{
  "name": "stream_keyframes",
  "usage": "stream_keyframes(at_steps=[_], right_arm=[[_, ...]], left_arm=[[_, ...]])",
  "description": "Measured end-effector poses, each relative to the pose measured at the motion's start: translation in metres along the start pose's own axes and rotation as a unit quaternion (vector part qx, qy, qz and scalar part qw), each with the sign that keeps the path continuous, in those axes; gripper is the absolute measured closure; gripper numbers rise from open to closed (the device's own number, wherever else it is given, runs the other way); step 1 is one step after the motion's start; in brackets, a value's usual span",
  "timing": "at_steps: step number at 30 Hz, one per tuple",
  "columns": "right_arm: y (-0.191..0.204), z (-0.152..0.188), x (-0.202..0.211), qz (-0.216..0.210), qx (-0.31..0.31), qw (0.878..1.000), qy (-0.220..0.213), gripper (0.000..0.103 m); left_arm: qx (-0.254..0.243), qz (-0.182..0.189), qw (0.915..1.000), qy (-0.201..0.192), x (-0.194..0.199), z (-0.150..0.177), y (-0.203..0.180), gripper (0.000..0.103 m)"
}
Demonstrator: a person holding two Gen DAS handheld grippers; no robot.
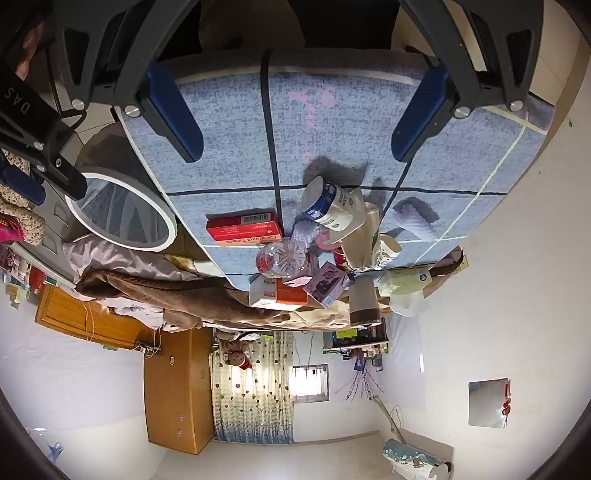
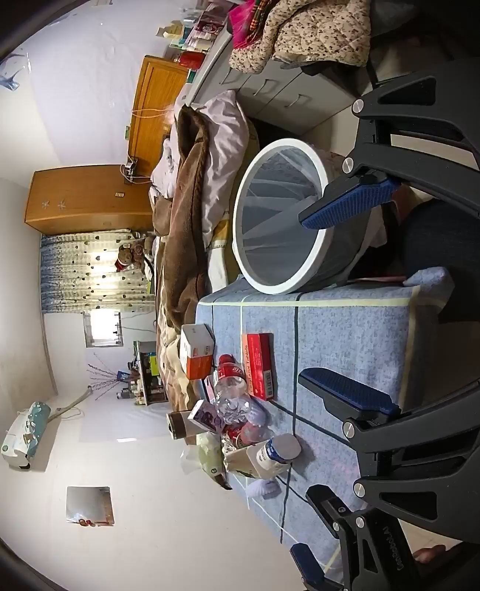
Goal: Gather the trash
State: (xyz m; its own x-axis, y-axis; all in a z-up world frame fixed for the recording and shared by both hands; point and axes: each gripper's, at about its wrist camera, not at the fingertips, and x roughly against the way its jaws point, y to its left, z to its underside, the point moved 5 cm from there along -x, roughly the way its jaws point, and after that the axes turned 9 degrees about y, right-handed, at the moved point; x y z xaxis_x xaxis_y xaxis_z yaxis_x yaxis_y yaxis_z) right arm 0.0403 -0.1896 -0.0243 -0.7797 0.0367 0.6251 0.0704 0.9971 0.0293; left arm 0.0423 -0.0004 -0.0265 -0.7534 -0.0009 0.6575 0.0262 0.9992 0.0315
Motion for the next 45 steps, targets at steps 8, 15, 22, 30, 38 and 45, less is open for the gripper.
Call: stream_keyframes(at_steps=[8, 15, 22, 30, 38, 45], right_arm=[[0.0015, -0.0004, -0.0008, 0.003, 0.005, 1.000, 0.003, 0.024], [0.0020, 0.0019, -0.0019, 0.004, 0.006, 1.000, 0.000, 0.024], [0.0031, -0.0005, -0.0015, 0.006, 0.006, 1.000, 0.000, 0.024], [-0.0005, -0.0008, -0.0006, 0.006, 0.005, 1.000, 0.001, 0.024], [-0.0008, 0.0000, -0.0015, 0.007, 0.005, 1.000, 0.001, 0.024], [-0.0005, 0.0001, -0.0009, 0.008, 0.005, 1.000, 0.000, 0.024]], left_arm=[[0.002, 0.002, 1.0000, 0.001, 0.0000, -0.0005, 0.0017, 0.000], [0.001, -0.001, 1.0000, 0.001, 0.0000, -0.0002, -0.0001, 0.000], [0.001, 0.000, 1.0000, 0.001, -0.0001, -0.0001, -0.0001, 0.000], [0.000, 0.001, 1.0000, 0.002, 0.0005, 0.0004, -0.0003, 0.000], [0.000, 0.000, 1.0000, 0.002, 0.0008, 0.0023, -0.0019, 0.000], [0.000, 0.000, 1.0000, 0.001, 0.0008, 0.0023, -0.0019, 0.000]])
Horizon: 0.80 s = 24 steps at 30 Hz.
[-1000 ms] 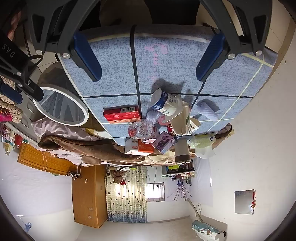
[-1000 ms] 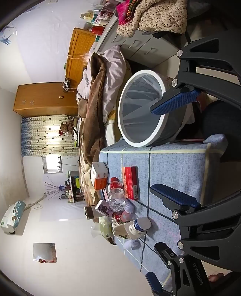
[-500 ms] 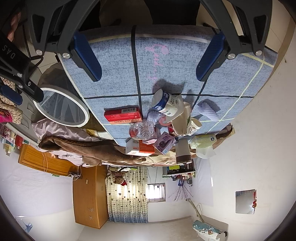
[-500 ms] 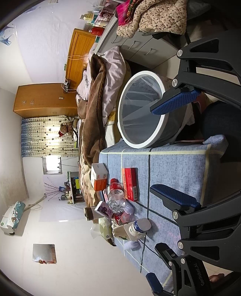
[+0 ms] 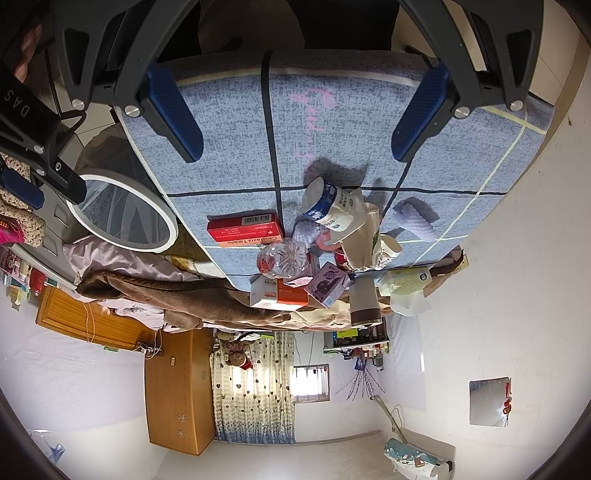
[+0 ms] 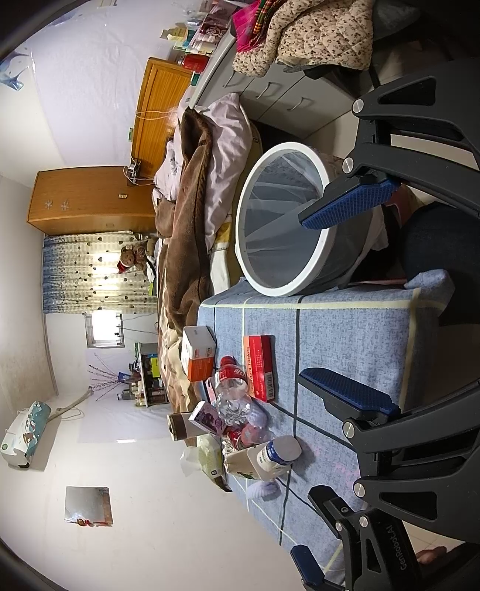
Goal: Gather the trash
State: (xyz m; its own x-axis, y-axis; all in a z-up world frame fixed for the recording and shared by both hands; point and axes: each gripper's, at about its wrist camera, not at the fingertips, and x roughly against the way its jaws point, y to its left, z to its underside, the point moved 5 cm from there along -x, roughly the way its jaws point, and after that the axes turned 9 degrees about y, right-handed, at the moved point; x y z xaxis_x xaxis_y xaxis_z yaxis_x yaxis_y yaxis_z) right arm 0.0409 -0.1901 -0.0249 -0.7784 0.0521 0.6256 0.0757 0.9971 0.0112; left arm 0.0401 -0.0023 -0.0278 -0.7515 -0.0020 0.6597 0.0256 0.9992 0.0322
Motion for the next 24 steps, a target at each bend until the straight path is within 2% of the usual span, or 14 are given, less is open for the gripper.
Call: stream_keyframes(at_steps=[24], right_arm=[[0.0011, -0.0003, 0.0019, 0.002, 0.001, 1.000, -0.001, 0.024]], left_arm=[[0.000, 0.000, 1.0000, -0.001, -0.0014, -0.0016, 0.0025, 0.000]])
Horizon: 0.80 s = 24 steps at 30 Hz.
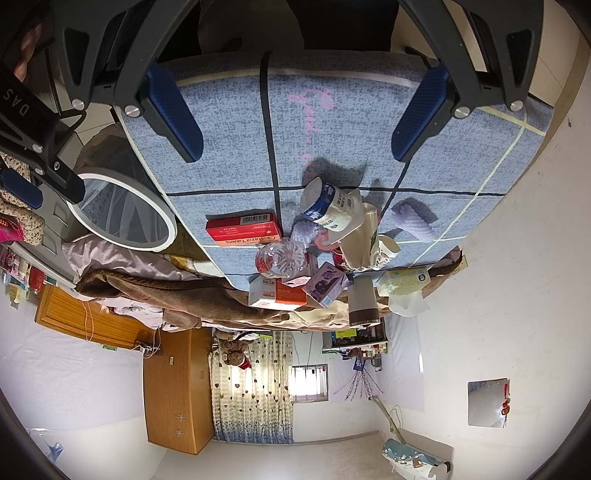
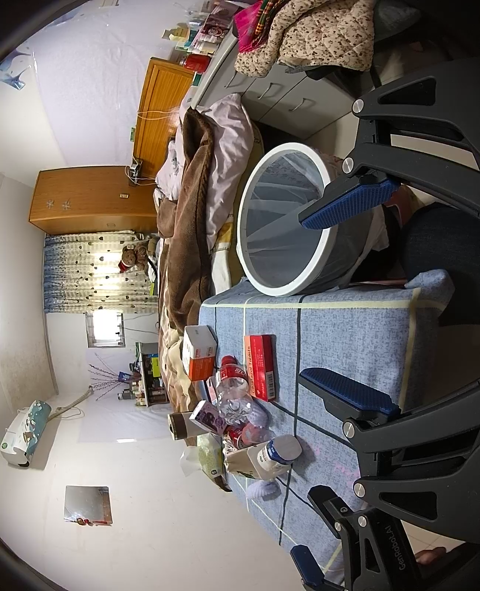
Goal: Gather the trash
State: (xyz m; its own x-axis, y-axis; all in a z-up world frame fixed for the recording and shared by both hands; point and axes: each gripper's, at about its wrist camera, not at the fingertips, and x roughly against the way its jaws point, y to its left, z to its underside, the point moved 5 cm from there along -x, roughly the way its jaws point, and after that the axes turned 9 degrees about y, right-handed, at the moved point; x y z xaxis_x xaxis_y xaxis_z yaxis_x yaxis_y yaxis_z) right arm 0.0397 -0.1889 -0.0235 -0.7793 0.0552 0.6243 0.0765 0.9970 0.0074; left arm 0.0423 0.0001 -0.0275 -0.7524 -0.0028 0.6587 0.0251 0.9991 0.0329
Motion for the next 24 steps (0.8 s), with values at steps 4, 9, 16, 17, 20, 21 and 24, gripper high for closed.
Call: stream_keyframes(at_steps=[4, 9, 16, 17, 20, 21, 24], right_arm=[[0.0001, 0.0000, 0.0001, 0.000, 0.000, 1.000, 0.000, 0.024], [0.0002, 0.0000, 0.0002, 0.000, 0.001, 1.000, 0.000, 0.024], [-0.0002, -0.0005, -0.0002, 0.000, 0.003, 1.000, 0.000, 0.024], [-0.0002, -0.0009, -0.0003, 0.000, 0.004, 1.000, 0.001, 0.024], [0.0008, -0.0012, -0.0001, 0.000, 0.004, 1.000, 0.001, 0.024], [0.0009, -0.0011, 0.0000, 0.000, 0.004, 1.000, 0.001, 0.024], [0.0007, -0.0015, -0.0015, -0.001, 0.006, 1.000, 0.002, 0.024]], left_arm=[[0.000, 0.000, 1.0000, 0.000, 0.0000, 0.0000, 0.0002, 0.000], [0.000, 0.000, 1.0000, 0.001, -0.0001, 0.0001, 0.0003, 0.000], [0.001, 0.000, 1.0000, 0.001, 0.0002, 0.0005, 0.0039, 0.000], [0.001, 0.000, 1.0000, 0.001, 0.0003, 0.0005, 0.0038, 0.000], [0.004, -0.001, 1.0000, 0.002, -0.0007, 0.0009, 0.0077, 0.000], [0.004, -0.002, 1.0000, 0.002, -0.0006, 0.0009, 0.0079, 0.000], [0.005, 0.003, 1.0000, 0.006, -0.0032, 0.0014, 0.0096, 0.000]])
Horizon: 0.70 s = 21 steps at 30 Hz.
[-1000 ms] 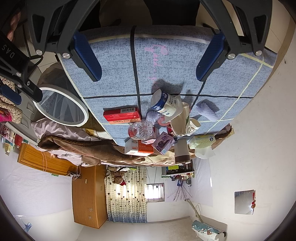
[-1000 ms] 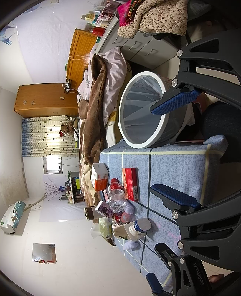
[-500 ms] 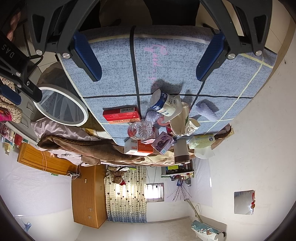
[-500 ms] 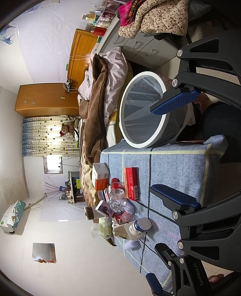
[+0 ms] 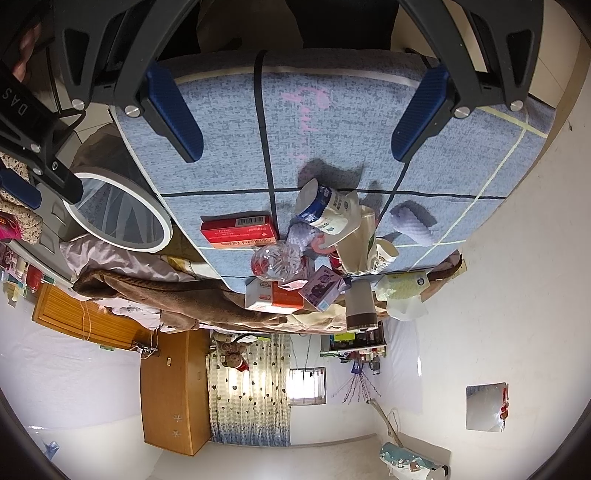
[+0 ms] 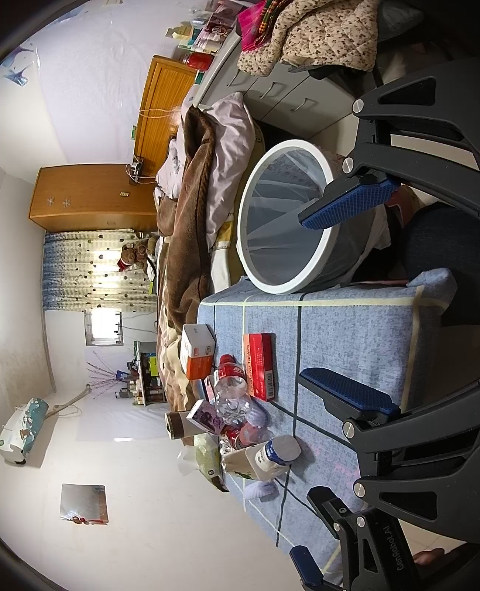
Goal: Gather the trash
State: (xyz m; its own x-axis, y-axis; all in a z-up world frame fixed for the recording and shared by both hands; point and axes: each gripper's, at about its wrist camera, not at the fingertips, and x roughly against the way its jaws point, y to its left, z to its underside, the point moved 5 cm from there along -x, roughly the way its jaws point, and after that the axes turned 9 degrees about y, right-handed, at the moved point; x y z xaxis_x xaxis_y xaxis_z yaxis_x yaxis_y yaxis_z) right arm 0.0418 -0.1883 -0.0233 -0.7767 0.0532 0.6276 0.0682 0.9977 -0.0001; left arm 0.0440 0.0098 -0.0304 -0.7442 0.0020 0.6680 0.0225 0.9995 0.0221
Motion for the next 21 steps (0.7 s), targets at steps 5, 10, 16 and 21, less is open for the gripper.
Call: stream_keyframes(at_steps=[5, 10, 16, 21], right_arm=[[0.004, -0.009, -0.016, -0.007, 0.006, 1.000, 0.002, 0.024], [0.014, -0.023, -0.051, -0.028, 0.014, 0.999, 0.022, 0.024], [0.032, -0.039, -0.086, -0.047, 0.037, 0.998, 0.034, 0.024], [0.041, -0.055, -0.115, -0.054, 0.051, 0.996, 0.055, 0.024]], left_arm=[[0.006, 0.010, 0.9995, 0.029, -0.022, 0.000, 0.009, 0.000], [0.029, 0.036, 0.9972, 0.058, -0.050, -0.006, 0.037, 0.000], [0.042, 0.026, 0.9971, 0.058, -0.074, -0.027, 0.067, 0.000], [0.068, 0.044, 0.9940, 0.074, -0.095, -0.046, 0.086, 0.000]])
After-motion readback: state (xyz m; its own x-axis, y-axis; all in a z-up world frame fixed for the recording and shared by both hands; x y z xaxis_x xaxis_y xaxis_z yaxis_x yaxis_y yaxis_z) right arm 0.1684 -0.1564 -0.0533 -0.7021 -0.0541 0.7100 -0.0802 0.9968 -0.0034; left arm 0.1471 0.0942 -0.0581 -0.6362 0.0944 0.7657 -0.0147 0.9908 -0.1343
